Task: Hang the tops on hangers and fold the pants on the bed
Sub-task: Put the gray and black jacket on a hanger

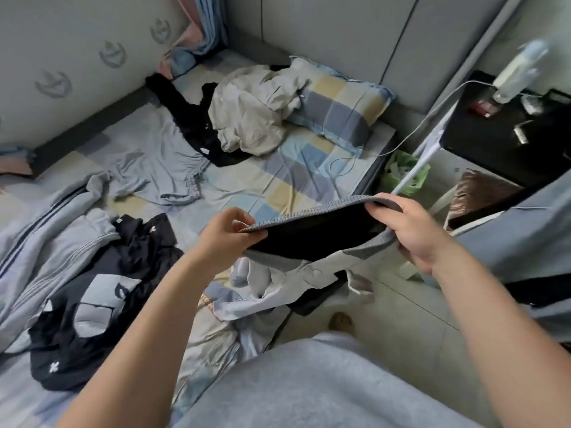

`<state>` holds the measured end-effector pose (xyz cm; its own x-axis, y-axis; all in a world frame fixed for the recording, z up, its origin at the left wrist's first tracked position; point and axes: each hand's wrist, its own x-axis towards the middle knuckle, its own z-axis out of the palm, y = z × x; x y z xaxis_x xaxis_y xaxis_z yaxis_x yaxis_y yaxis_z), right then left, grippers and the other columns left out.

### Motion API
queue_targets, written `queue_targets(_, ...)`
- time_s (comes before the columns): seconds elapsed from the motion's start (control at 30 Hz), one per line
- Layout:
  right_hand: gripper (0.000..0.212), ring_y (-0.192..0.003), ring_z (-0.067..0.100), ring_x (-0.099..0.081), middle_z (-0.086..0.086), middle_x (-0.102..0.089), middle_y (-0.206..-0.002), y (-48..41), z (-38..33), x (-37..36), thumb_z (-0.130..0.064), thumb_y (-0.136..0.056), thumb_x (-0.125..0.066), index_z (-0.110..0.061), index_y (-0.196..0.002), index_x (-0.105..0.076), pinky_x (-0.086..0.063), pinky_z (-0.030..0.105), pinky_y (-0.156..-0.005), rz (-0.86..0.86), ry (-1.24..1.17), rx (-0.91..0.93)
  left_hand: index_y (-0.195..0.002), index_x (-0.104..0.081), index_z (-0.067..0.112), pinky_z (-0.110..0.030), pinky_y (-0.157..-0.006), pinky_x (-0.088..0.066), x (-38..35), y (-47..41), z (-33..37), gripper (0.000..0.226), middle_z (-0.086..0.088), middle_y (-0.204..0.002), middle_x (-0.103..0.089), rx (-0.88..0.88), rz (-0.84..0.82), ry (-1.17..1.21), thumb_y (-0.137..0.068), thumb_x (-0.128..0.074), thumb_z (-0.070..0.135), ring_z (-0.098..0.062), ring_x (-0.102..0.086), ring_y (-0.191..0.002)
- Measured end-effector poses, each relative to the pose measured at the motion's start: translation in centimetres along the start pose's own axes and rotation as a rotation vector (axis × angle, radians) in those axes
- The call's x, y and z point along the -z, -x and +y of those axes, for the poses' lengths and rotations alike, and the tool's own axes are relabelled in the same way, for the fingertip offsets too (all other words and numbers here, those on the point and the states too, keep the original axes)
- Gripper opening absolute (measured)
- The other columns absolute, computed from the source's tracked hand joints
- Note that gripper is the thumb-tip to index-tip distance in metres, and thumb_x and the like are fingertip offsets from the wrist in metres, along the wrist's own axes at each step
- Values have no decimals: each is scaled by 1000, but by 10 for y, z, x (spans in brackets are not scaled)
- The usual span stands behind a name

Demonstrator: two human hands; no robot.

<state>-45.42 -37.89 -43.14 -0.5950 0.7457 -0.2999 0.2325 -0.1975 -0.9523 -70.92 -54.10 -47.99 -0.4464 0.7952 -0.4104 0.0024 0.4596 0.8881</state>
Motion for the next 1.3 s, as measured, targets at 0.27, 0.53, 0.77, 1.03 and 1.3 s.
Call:
queue_targets(0.27,29,-92,14,-74,2,-78,-96,105,25,72,-16,-103,-49,-16,-96,-77,-53,32,-90,500,-107,-138,-67,-52,12,-25,-50,-30,-118,-36,33,38,11,-51,-40,-235,-268,-379,-94,-64,36,-9,-36,-49)
queue_targets(0.53,22,-106,22,-71,5,-75,-112,241,73,183,-22,-102,-55,-23,-106,-76,-48,48,-106,996,-244,-158,-94,-62,-5,-49,-77,-52,-312,-3,86,44,-8,-78,-59,-366,-768,-385,-94,-51,38,-41,-62,-74)
queue_targets(0.77,20,-96,23,-74,13,-76,-106,345,86,289,-20,-98,-61,-9,-107,-75,-59,29,-77,1199,-386,-37,-86,-78,20,-31,-83,-52,-481,41,129,26,2,-90,-78,-262,-995,-374,-99,-59,33,-16,-73,-87)
queue_targets(1.03,14,-83,22,-62,6,-65,-82,438,74,403,-11,-92,-65,-15,-80,-70,-43,36,-75,1223,-249,-66,-90,-76,14,-30,-80,-53,-636,95,193,32,-4,-89,-77,-412,-1280,-417,-93,-66,43,-21,-74,-83)
queue_targets(1.3,21,-65,-1,-60,-7,-72,-77,477,33,517,-7,-83,-73,-27,-85,-66,-43,21,-63,1454,359,-216,-73,-56,11,-17,-54,-31,-775,101,288,25,10,-59,-44,-1059,-1205,-603,-86,-77,15,-2,-38,-51)
